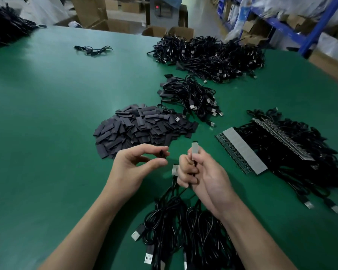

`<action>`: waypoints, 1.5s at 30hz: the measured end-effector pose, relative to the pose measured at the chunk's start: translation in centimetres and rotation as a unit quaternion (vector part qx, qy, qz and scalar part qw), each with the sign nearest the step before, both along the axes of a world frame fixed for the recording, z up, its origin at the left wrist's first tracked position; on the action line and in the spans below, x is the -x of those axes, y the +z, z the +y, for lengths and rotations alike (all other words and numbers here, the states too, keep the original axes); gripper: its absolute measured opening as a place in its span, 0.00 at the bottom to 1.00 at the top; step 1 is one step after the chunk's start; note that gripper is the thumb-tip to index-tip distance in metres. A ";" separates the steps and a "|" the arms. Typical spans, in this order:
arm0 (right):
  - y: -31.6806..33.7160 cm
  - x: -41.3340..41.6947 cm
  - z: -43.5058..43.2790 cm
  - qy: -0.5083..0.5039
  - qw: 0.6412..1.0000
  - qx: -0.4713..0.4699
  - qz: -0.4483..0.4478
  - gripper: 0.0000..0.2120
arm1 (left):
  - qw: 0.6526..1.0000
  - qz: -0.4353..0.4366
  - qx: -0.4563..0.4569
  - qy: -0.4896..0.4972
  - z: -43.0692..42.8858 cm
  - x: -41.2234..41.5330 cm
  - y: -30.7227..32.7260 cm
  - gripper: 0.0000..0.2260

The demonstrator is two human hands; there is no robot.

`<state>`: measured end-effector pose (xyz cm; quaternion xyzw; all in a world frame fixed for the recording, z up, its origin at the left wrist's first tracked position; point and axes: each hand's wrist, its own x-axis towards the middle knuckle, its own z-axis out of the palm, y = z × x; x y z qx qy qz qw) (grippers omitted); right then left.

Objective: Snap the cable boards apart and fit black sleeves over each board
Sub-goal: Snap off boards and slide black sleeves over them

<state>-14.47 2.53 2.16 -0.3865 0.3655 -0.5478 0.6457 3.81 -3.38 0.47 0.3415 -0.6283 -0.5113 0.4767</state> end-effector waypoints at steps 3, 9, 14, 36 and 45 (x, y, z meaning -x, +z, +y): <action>2.0 0.0 0.4 -0.005 1.000 0.000 0.010 0.07 | 0.999 -0.037 0.038 0.011 -0.1 0.2 -0.4 0.09; 9.6 2.0 1.7 -0.046 0.990 0.095 0.094 0.05 | 0.992 -0.071 0.103 0.032 0.0 0.8 -0.6 0.09; 12.2 3.8 3.0 -0.136 0.880 0.210 0.404 0.07 | 0.982 -0.097 0.159 0.039 0.3 0.7 -0.6 0.11; -0.5 1.3 2.4 -0.122 0.886 0.041 0.445 0.10 | 0.912 -0.280 0.295 0.052 0.3 0.1 -1.4 0.10; -0.8 1.5 2.4 -0.137 0.890 0.037 0.434 0.09 | 0.888 -0.298 0.350 0.029 -0.1 0.4 -1.5 0.10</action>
